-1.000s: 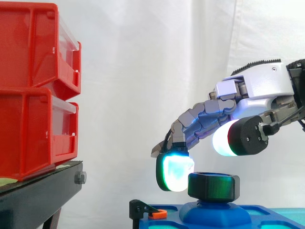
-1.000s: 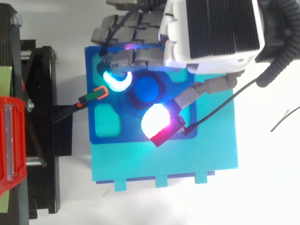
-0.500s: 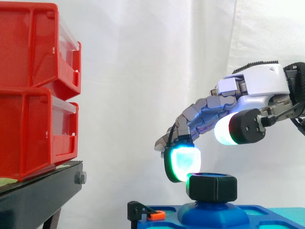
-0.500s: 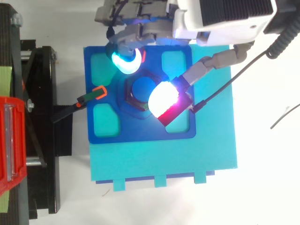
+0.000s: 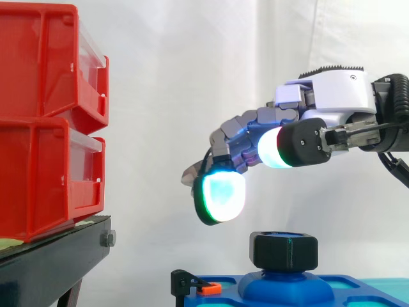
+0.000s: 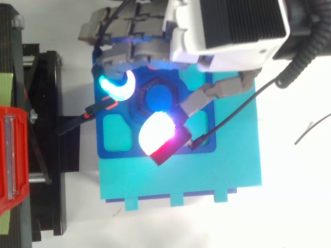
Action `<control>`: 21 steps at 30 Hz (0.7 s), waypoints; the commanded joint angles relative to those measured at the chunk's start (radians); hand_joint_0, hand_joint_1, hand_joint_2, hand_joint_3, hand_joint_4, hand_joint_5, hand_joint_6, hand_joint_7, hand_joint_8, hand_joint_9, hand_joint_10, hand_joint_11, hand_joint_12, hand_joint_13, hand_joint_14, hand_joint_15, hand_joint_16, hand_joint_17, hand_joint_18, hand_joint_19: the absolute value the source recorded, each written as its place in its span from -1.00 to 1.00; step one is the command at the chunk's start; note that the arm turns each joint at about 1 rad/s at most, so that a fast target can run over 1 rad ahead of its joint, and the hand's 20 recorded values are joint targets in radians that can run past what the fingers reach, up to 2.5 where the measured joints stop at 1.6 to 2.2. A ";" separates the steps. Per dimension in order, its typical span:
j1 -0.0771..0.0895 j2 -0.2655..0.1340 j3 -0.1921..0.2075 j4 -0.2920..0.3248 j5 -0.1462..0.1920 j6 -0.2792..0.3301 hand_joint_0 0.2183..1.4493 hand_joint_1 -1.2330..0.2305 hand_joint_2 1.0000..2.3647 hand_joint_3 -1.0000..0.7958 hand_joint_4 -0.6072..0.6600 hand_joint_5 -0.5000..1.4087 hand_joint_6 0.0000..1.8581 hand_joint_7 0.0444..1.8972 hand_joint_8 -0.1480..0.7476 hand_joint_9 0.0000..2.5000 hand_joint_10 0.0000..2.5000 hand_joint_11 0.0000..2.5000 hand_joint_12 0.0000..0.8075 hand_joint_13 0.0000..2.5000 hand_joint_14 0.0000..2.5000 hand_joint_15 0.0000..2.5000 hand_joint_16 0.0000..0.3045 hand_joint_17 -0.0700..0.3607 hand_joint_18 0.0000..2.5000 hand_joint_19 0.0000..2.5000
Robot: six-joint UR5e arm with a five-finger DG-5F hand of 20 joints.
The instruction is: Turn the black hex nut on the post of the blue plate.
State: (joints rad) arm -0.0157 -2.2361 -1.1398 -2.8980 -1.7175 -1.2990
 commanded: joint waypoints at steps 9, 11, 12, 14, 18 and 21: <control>0.082 -0.005 0.000 -0.020 0.122 -0.003 -0.58 0.27 -1.00 -0.44 0.30 -0.67 -0.46 0.19 -0.06 -0.69 -1.00 -0.94 -0.06 -0.69 -1.00 -0.92 -0.62 -0.07 -0.81 -0.89; 0.091 -0.005 0.000 -0.024 0.131 -0.005 -0.58 0.27 -1.00 -0.44 0.30 -0.67 -0.46 0.20 -0.06 -0.69 -1.00 -0.94 -0.06 -0.69 -1.00 -0.92 -0.62 -0.07 -0.81 -0.89; 0.096 -0.005 0.000 -0.027 0.137 -0.006 -0.58 0.27 -1.00 -0.44 0.30 -0.67 -0.46 0.21 -0.06 -0.69 -1.00 -0.94 -0.06 -0.69 -1.00 -0.92 -0.62 -0.07 -0.81 -0.88; 0.100 -0.004 0.000 -0.033 0.142 -0.008 -0.58 0.27 -1.00 -0.44 0.30 -0.67 -0.46 0.23 -0.06 -0.69 -1.00 -0.94 -0.06 -0.70 -1.00 -0.92 -0.62 -0.07 -0.81 -0.89; 0.105 -0.005 0.000 -0.049 0.147 -0.010 -0.58 0.27 -1.00 -0.44 0.29 -0.66 -0.46 0.28 -0.06 -0.69 -1.00 -0.94 -0.06 -0.69 -1.00 -0.92 -0.62 -0.07 -0.81 -0.88; 0.106 -0.004 0.000 -0.064 0.145 -0.010 -0.58 0.27 -1.00 -0.44 0.28 -0.66 -0.45 0.27 -0.06 -0.69 -1.00 -0.94 -0.06 -0.69 -1.00 -0.92 -0.62 -0.07 -0.81 -0.88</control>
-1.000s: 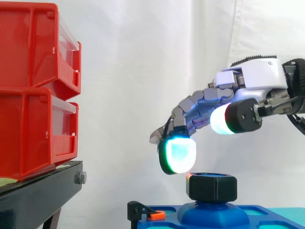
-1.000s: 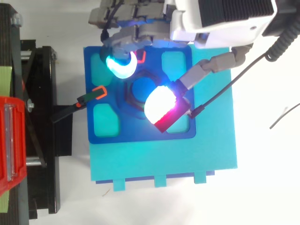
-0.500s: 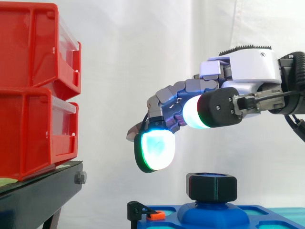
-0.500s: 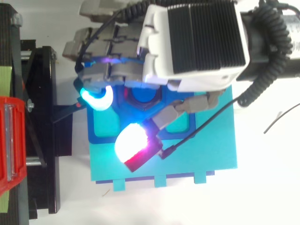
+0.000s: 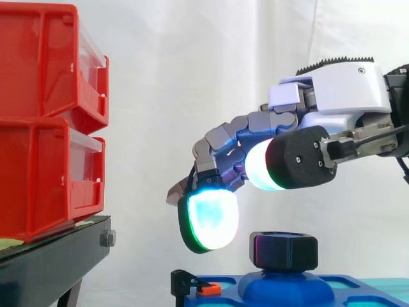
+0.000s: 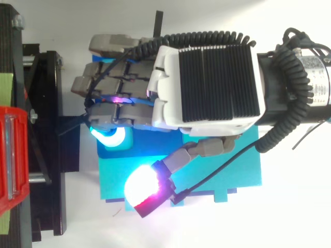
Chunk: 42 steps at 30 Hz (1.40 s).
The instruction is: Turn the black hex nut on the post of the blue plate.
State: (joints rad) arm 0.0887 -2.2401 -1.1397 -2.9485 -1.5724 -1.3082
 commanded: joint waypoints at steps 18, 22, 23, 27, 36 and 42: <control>-0.030 0.000 0.000 -0.063 -0.060 0.001 -0.58 0.27 -1.00 -0.44 0.28 -0.67 -0.40 0.21 -0.06 -0.68 -1.00 -0.94 -0.07 -0.69 -1.00 -0.92 -0.63 -0.08 -0.80 -0.89; -0.050 0.000 0.000 -0.060 -0.092 0.000 -0.57 0.27 -1.00 -0.44 0.27 -0.67 -0.40 0.20 -0.06 -0.68 -1.00 -0.93 -0.07 -0.69 -1.00 -0.92 -0.63 -0.08 -0.80 -0.89; -0.055 0.000 0.002 -0.058 -0.101 0.000 -0.57 0.27 -1.00 -0.44 0.28 -0.67 -0.40 0.20 -0.06 -0.68 -1.00 -0.94 -0.07 -0.69 -1.00 -0.92 -0.63 -0.08 -0.80 -0.89; -0.067 0.000 0.000 -0.058 -0.123 -0.003 -0.57 0.27 -1.00 -0.44 0.27 -0.67 -0.40 0.20 -0.06 -0.68 -1.00 -0.93 -0.07 -0.69 -1.00 -0.92 -0.63 -0.08 -0.80 -0.89; -0.098 0.000 0.000 -0.041 -0.169 -0.011 -0.57 0.26 -1.00 -0.44 0.28 -0.67 -0.40 0.20 -0.06 -0.68 -1.00 -0.94 -0.07 -0.69 -1.00 -0.92 -0.63 -0.08 -0.80 -0.89; -0.122 0.000 0.000 -0.035 -0.205 -0.013 -0.57 0.25 -1.00 -0.44 0.28 -0.67 -0.40 0.20 -0.06 -0.68 -1.00 -0.94 -0.07 -0.69 -1.00 -0.92 -0.63 -0.08 -0.80 -0.88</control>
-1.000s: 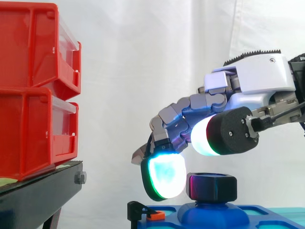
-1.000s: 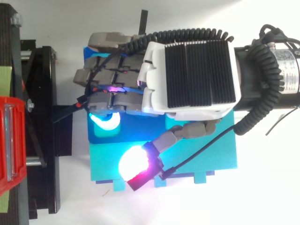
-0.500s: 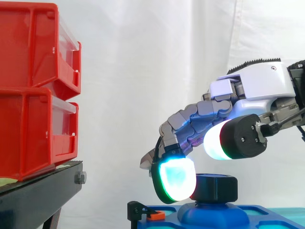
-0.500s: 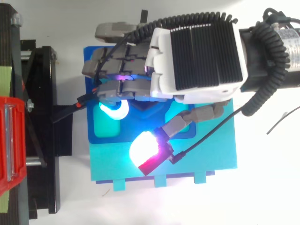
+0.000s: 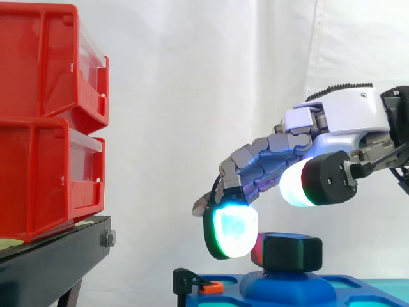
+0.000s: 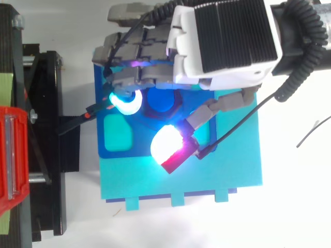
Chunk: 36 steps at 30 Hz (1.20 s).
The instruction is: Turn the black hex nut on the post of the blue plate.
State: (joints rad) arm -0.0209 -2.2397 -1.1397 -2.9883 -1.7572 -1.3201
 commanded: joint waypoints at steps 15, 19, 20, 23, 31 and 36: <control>-0.068 0.000 0.000 0.011 -0.099 0.002 -0.57 0.24 -1.00 -0.44 0.28 -0.67 -0.40 0.20 -0.06 -0.68 -1.00 -0.93 -0.07 -0.69 -1.00 -0.92 -0.63 -0.08 -0.80 -0.89; -0.080 0.000 0.000 0.012 -0.116 0.002 -0.57 0.24 -1.00 -0.44 0.28 -0.67 -0.40 0.20 -0.06 -0.68 -1.00 -0.93 -0.07 -0.68 -1.00 -0.92 -0.63 -0.08 -0.79 -0.89; -0.083 0.000 0.000 0.012 -0.119 0.002 -0.57 0.24 -1.00 -0.44 0.28 -0.67 -0.40 0.20 -0.06 -0.68 -1.00 -0.94 -0.07 -0.68 -1.00 -0.93 -0.63 -0.08 -0.79 -0.89; -0.090 0.000 0.000 0.017 -0.127 0.005 -0.57 0.24 -1.00 -0.44 0.27 -0.67 -0.40 0.21 -0.06 -0.68 -1.00 -0.94 -0.07 -0.68 -1.00 -0.92 -0.63 -0.08 -0.79 -0.89; -0.059 0.000 0.047 0.012 -0.082 0.029 -0.57 0.23 -1.00 -0.44 0.27 -0.67 -0.40 0.20 -0.07 -0.68 -1.00 -0.94 -0.08 -0.68 -1.00 -0.92 -0.63 -0.09 -0.79 -0.88; -0.042 0.000 0.047 0.012 -0.058 0.025 -0.57 0.23 -1.00 -0.44 0.29 -0.67 -0.40 0.21 -0.06 -0.68 -1.00 -0.94 -0.08 -0.68 -1.00 -0.92 -0.63 -0.08 -0.79 -0.89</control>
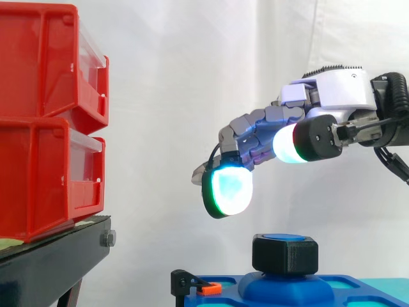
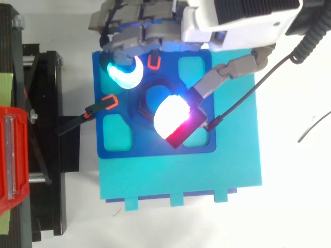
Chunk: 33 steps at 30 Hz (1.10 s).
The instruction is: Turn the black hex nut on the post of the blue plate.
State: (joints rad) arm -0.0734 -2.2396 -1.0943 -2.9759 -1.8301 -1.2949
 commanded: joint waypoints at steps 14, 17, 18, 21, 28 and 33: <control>0.093 0.000 0.001 -0.023 0.149 -0.023 -0.57 0.23 -1.00 -0.44 0.28 -0.67 -0.41 0.22 -0.06 -0.68 -1.00 -0.94 -0.08 -0.68 -1.00 -0.92 -0.63 -0.09 -0.79 -0.88; 0.104 0.000 0.002 -0.038 0.161 -0.026 -0.57 0.23 -1.00 -0.44 0.28 -0.67 -0.41 0.22 -0.06 -0.68 -1.00 -0.93 -0.08 -0.68 -1.00 -0.92 -0.63 -0.09 -0.79 -0.89; 0.104 0.000 0.002 -0.040 0.164 -0.027 -0.57 0.23 -1.00 -0.44 0.28 -0.67 -0.41 0.22 -0.06 -0.67 -1.00 -0.94 -0.08 -0.68 -1.00 -0.92 -0.63 -0.08 -0.79 -0.89; 0.110 0.000 0.002 -0.049 0.164 -0.027 -0.57 0.23 -1.00 -0.44 0.28 -0.67 -0.42 0.23 -0.06 -0.68 -1.00 -0.94 -0.07 -0.68 -1.00 -0.92 -0.63 -0.08 -0.79 -0.89; 0.116 0.000 0.001 -0.061 0.164 -0.027 -0.57 0.23 -1.00 -0.44 0.27 -0.67 -0.40 0.21 -0.06 -0.67 -1.00 -0.94 -0.08 -0.68 -1.00 -0.92 -0.63 -0.09 -0.79 -0.89; 0.118 0.000 0.002 -0.071 0.164 -0.027 -0.57 0.23 -1.00 -0.44 0.28 -0.67 -0.40 0.21 -0.06 -0.67 -1.00 -0.94 -0.08 -0.68 -1.00 -0.92 -0.63 -0.09 -0.79 -0.89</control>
State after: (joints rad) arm 0.0438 -2.2396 -1.0927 -3.0430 -1.6658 -1.3223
